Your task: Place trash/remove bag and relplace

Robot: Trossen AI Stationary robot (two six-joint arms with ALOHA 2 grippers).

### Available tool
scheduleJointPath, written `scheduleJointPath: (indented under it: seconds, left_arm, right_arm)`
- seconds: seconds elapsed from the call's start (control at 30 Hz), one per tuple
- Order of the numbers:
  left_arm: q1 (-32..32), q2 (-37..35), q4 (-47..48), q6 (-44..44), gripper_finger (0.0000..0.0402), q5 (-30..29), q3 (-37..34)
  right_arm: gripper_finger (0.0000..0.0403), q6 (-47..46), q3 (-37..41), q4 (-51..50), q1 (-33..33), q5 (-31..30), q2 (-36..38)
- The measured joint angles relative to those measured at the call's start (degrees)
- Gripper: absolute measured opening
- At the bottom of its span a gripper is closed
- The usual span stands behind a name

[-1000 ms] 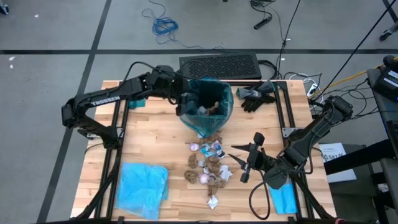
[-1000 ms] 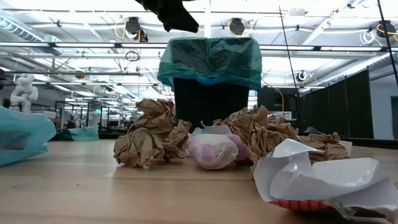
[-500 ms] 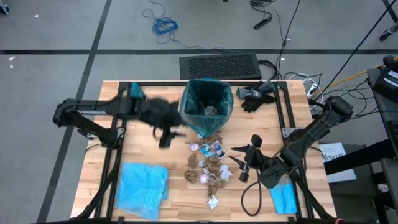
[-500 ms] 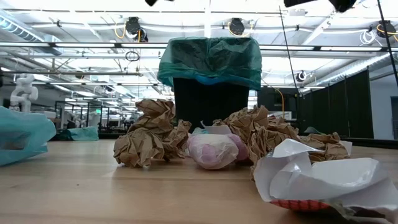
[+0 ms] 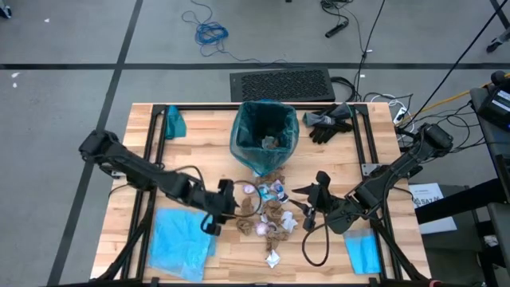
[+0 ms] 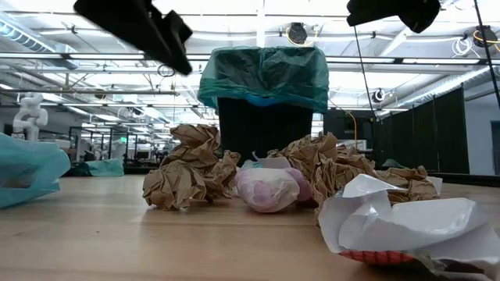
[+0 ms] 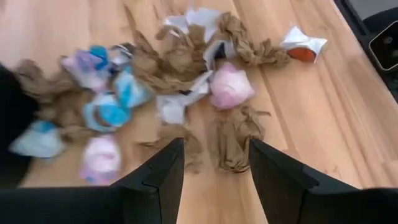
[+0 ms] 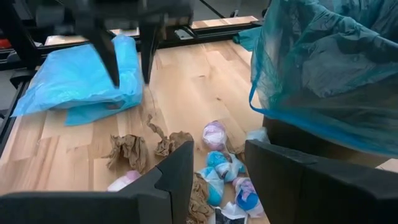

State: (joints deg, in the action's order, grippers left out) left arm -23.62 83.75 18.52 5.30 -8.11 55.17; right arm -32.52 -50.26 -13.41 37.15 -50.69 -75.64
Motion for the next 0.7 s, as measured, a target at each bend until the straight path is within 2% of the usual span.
scheduleJointPath:
  seconds: [0.3, 0.47, 0.63, 0.7]
  left_arm:
    - [-2.0, 9.7, -9.6, 0.5, 0.0175, 0.0, -1.0]
    - [-2.3, 14.9, -10.9, 0.5, 0.0175, 0.0, -1.0]
    - [-2.3, 16.8, -12.4, 3.3, 0.0173, -2.2, -1.1]
    - [-2.3, 16.6, -13.5, 3.4, 0.0160, -3.4, -1.1]
  right_arm:
    - [0.0137, 0.2, 0.0, -0.1, -0.4, -0.2, 0.0]
    - [0.0137, 0.2, 0.0, 0.0, -0.4, -0.2, 0.0]
    - [0.0137, 0.2, 0.0, -0.1, -0.4, -0.2, 0.0]
    - [0.0137, 0.2, 0.0, -0.1, -0.4, -0.2, 0.0]
